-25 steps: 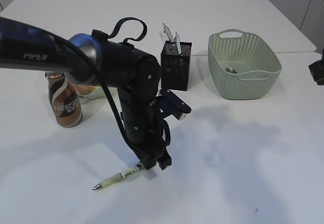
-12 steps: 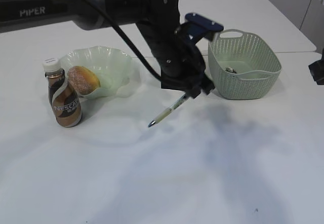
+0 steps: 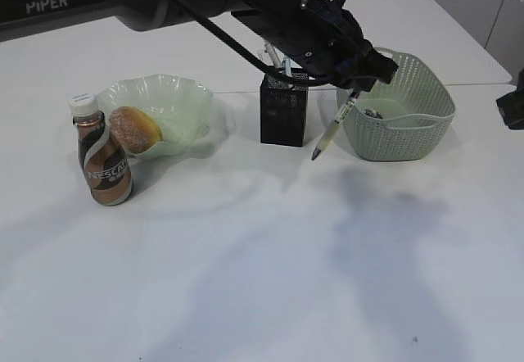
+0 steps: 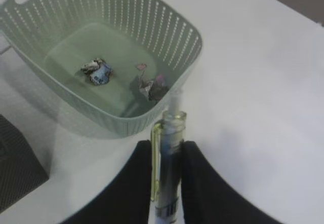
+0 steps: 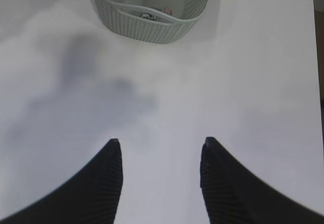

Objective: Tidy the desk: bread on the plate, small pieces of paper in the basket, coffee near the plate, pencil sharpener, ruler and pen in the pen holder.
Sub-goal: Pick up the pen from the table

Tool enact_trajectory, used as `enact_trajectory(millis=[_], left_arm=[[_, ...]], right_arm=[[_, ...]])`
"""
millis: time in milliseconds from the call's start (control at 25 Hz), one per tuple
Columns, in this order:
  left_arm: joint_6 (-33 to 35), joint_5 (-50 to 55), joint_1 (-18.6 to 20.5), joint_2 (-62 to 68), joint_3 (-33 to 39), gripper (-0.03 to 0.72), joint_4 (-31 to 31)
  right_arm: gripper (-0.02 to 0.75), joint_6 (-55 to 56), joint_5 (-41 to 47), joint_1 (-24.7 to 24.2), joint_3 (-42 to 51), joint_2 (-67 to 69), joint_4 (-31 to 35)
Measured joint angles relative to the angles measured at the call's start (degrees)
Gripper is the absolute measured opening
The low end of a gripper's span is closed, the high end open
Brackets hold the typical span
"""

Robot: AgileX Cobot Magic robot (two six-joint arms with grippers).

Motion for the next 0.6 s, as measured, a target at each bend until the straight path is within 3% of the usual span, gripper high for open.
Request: enact_trajectory(millis=[600], left_arm=[[0.0,-8.1,0.9,0.0,0.0,0.091,-5.5]], right_arm=[[0.403,0.0,-4.3,0.0,0.0,0.0,-0.1]])
